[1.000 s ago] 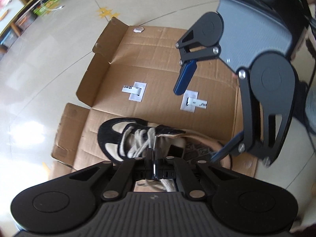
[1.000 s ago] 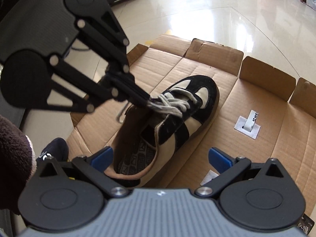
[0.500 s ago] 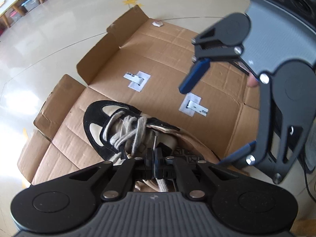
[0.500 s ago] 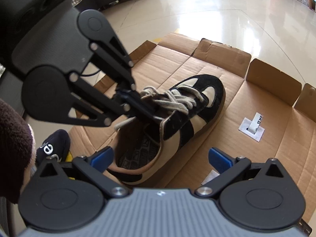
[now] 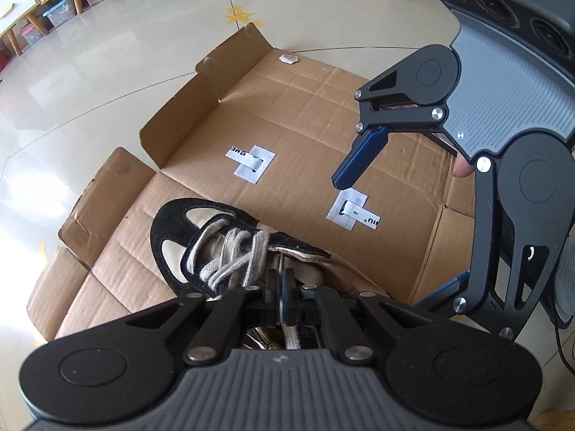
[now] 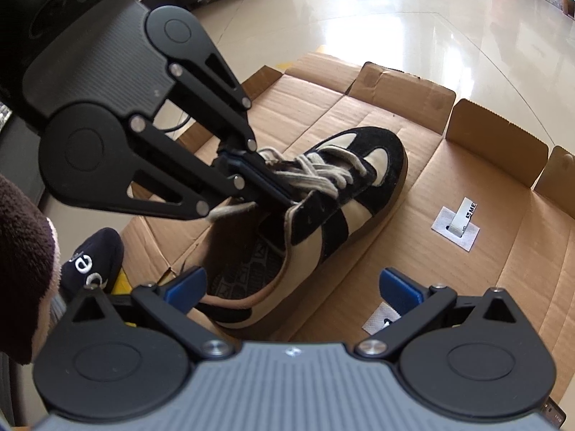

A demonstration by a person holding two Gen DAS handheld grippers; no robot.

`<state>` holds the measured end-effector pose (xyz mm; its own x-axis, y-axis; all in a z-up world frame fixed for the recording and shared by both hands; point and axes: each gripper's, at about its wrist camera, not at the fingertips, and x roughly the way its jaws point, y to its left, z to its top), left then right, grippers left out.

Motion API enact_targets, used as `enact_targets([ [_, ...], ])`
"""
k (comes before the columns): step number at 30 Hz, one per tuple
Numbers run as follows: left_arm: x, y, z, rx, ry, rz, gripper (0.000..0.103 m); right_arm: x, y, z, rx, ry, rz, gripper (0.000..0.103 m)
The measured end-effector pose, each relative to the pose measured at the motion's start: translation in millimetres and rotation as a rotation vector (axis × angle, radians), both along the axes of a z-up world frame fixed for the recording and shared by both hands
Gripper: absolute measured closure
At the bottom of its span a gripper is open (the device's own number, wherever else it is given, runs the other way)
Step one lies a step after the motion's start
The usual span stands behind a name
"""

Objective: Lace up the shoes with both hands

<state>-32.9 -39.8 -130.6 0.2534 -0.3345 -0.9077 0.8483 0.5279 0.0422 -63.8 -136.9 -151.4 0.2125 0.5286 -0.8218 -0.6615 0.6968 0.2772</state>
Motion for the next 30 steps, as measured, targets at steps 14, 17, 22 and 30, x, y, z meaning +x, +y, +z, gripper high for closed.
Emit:
enact_targets([
  [14, -4, 7, -6, -0.049, -0.014, 0.033, 0.103, 1, 3, 5, 0.018, -0.065, -0.03, 0.02],
  [17, -5, 8, -6, -0.057, -0.016, 0.039, 0.103, 6, 10, 8, 0.0, -0.075, -0.054, 0.056],
  [22, -7, 11, -6, -0.081, -0.017, 0.055, 0.103, 7, 15, 12, -0.007, -0.104, -0.053, 0.085],
  [30, -9, 21, -11, -0.173, -0.026, 0.098, 0.103, 30, -28, 1, 0.204, 0.179, -0.303, 0.091],
])
